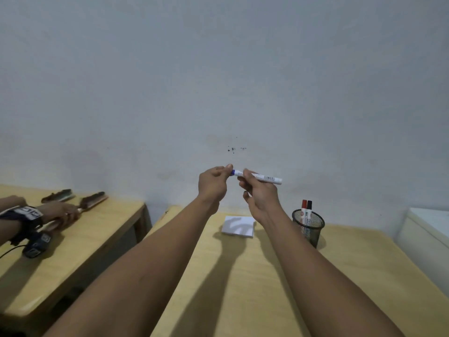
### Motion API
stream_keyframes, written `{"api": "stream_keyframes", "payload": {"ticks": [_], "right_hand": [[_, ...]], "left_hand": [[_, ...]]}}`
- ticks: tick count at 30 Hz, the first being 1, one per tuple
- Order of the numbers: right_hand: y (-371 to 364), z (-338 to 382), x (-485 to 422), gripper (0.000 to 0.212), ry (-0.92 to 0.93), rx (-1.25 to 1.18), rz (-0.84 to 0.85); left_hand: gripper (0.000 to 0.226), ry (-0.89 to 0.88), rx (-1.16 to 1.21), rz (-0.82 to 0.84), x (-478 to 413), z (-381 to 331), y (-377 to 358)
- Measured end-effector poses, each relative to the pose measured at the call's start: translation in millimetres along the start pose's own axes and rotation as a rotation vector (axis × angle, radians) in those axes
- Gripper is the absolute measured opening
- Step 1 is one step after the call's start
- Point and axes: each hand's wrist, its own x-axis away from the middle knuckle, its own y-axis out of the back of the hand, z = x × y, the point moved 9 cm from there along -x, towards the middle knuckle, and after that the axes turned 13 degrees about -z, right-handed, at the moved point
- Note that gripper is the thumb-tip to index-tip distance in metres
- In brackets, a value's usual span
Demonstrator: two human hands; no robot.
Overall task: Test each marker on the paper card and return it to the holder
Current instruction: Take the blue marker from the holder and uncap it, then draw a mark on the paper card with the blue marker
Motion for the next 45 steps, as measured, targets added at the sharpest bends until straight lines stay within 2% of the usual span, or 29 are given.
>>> {"api": "stream_keyframes", "payload": {"ticks": [4, 7, 9, 13, 17, 22, 26, 30, 33, 37, 45], "right_hand": [[-1.3, -6.0, -11.7, 0.007, 0.148, 0.120, 0.018], [7.3, -6.7, -21.8, 0.013, 0.261, 0.211, -0.011], [17.4, -11.9, -30.1, 0.013, 0.280, 0.258, -0.035], [36.8, -38.4, -48.2, 0.007, 0.226, 0.328, -0.065], [43.8, -68.4, -69.5, 0.014, 0.199, 0.404, -0.085], [39.3, -83.1, -89.7, 0.009, 0.287, 0.557, -0.074], [29.7, -95.1, -106.5, 0.012, 0.333, 0.689, -0.031], [26.7, -107.8, -115.3, 0.013, 0.355, 0.771, 0.004], [31.8, -117.4, -117.4, 0.013, 0.337, 0.780, 0.004], [39.3, -123.4, -115.5, 0.015, 0.346, 0.787, -0.023], [45.1, -129.9, -116.8, 0.017, 0.344, 0.802, -0.062]], "left_hand": [[0.032, 0.057, -0.084, -0.052, -19.2, 16.1, 2.5], [0.036, 0.054, -0.170, 0.020, -34.9, 25.3, 1.0], [0.037, -0.056, -0.332, 0.036, -51.0, 31.0, 5.2], [0.035, -0.315, -0.903, 0.030, -70.8, 65.7, 18.1], [0.028, -0.422, -1.080, 0.109, -82.7, 115.0, 19.4], [0.023, -0.449, -1.133, 0.170, -88.2, 152.4, 13.1], [0.028, -0.477, -1.167, 0.188, -89.4, 158.0, 12.8], [0.045, -0.776, -1.189, 0.080, -61.8, 135.7, 9.8], [0.049, -0.927, -1.227, 0.221, -16.6, 135.7, -4.1], [0.052, -0.905, -1.303, 0.412, 2.0, 159.3, -11.3], [0.050, -0.800, -1.259, 0.447, -3.2, 180.4, -8.0]]}}
